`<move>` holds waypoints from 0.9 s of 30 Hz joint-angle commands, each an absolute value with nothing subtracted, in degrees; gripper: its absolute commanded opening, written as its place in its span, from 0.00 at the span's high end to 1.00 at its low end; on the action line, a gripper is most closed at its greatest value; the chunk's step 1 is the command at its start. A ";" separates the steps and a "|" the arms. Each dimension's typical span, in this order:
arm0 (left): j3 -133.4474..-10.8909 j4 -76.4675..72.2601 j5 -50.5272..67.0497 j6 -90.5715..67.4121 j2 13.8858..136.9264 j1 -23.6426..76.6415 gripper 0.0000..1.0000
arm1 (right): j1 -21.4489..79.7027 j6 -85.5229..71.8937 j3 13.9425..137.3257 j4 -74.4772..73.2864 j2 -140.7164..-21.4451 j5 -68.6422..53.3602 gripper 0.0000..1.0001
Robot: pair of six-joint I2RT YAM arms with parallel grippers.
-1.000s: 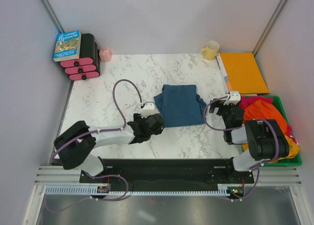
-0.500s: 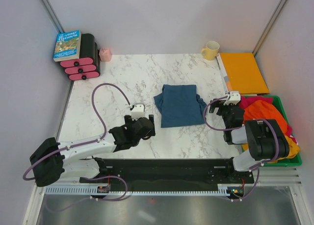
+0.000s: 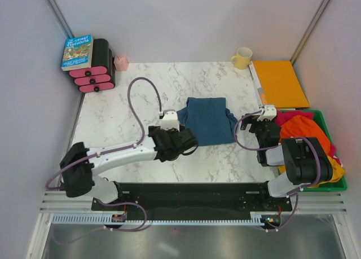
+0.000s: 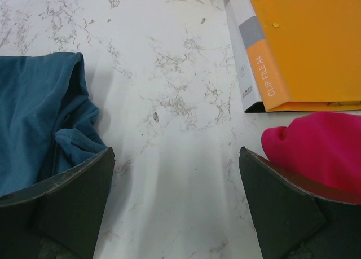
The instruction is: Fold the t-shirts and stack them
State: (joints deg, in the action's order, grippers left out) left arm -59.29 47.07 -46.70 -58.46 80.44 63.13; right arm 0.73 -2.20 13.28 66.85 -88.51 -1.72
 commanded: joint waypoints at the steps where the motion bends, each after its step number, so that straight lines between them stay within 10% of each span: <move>1: -73.35 84.91 -64.38 -86.33 95.65 64.07 0.01 | 0.53 -2.46 14.06 68.73 -88.33 -2.72 0.02; 5: -73.66 88.15 -66.97 -82.35 101.69 62.14 0.30 | 0.62 -2.29 14.06 68.73 -88.42 -2.72 0.02; 7: -72.08 88.07 -66.96 -86.38 100.55 59.77 0.29 | 0.53 -2.37 14.06 68.73 -88.33 -2.64 0.02; 8: -71.90 88.15 -69.06 -88.22 99.68 59.50 0.01 | 0.61 -2.37 14.06 68.73 -88.33 -2.72 0.02; 18: -59.52 88.15 -90.44 -118.54 95.62 39.41 0.00 | 0.70 -2.37 13.97 68.73 -88.42 -2.64 0.02; 27: -59.94 88.15 -90.44 -115.58 105.82 39.10 0.00 | 0.53 -2.37 14.06 68.73 -88.33 -2.64 0.02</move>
State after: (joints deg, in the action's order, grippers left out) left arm -58.28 78.08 -80.95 -107.33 103.18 36.51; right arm 0.73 -2.20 13.28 66.85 -88.51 -1.72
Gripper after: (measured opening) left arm 0.993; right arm 0.982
